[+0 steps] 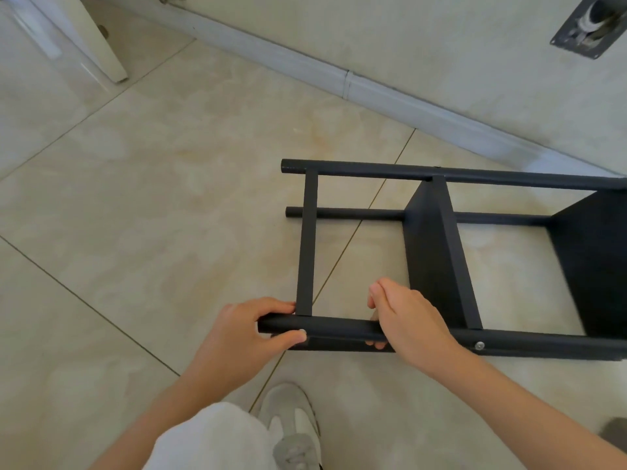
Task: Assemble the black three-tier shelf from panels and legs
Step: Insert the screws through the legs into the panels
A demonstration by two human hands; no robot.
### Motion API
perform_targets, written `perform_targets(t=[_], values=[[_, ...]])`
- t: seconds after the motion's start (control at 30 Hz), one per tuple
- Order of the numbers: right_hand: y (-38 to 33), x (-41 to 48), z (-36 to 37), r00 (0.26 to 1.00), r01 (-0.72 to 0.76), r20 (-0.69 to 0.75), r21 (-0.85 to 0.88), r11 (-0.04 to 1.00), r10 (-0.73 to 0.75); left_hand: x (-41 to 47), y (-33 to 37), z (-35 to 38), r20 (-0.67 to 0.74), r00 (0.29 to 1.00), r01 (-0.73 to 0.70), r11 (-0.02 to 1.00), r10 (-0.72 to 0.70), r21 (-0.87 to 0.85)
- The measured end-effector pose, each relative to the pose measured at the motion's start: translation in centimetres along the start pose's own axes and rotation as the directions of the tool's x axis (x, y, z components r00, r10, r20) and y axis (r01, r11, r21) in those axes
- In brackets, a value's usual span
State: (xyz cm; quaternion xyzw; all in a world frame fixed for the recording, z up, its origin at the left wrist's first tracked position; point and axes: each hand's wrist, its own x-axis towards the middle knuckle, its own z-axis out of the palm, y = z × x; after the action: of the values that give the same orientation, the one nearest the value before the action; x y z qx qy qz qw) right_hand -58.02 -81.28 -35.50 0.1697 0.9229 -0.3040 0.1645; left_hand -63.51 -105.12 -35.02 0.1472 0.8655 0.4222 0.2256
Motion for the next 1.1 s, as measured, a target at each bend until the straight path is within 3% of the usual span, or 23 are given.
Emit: perform_targets(t=[0.13,0.3,0.43,0.6,0.73,0.83,0.93,1.1], values=[[-0.5,1.2,-1.1,0.997,0.068,0.024,0.101,0.993,-0.071,0.4,0.4,-0.6,0.142,0.988,-0.090,0.961,0.054,0.260],[-1.8,5.0,-2.6,0.971,0.234,-0.078,0.096,0.967,-0.228,0.6,0.5,-0.4,0.295,0.953,-0.212,0.840,0.065,0.500],[-3.4,10.0,-4.3,0.912,0.367,-0.207,0.033,0.929,-0.353,1.1,0.1,-0.2,0.309,0.939,-0.305,0.780,0.150,0.547],[-4.9,15.6,-5.2,0.862,0.405,-0.257,-0.169,0.899,-0.437,1.8,-0.8,-0.2,0.296,0.930,-0.353,0.761,0.219,0.545],[-5.6,18.4,-4.9,0.897,0.355,-0.185,-0.242,0.903,-0.402,1.9,-0.9,-0.4,0.325,0.924,-0.362,0.743,0.204,0.563],[-5.6,19.8,-5.0,0.924,0.268,-0.193,-0.286,0.920,-0.329,2.4,-0.9,-0.4,0.267,0.903,-0.430,0.671,0.338,0.604],[-5.6,20.3,-5.1,0.934,0.237,-0.218,-0.214,0.948,-0.283,2.2,-1.3,-0.7,0.304,0.935,-0.324,0.786,0.182,0.526],[-5.4,20.0,-5.0,0.924,0.266,-0.228,-0.189,0.945,-0.306,2.3,-1.6,-0.4,0.300,0.933,-0.337,0.774,0.198,0.536]])
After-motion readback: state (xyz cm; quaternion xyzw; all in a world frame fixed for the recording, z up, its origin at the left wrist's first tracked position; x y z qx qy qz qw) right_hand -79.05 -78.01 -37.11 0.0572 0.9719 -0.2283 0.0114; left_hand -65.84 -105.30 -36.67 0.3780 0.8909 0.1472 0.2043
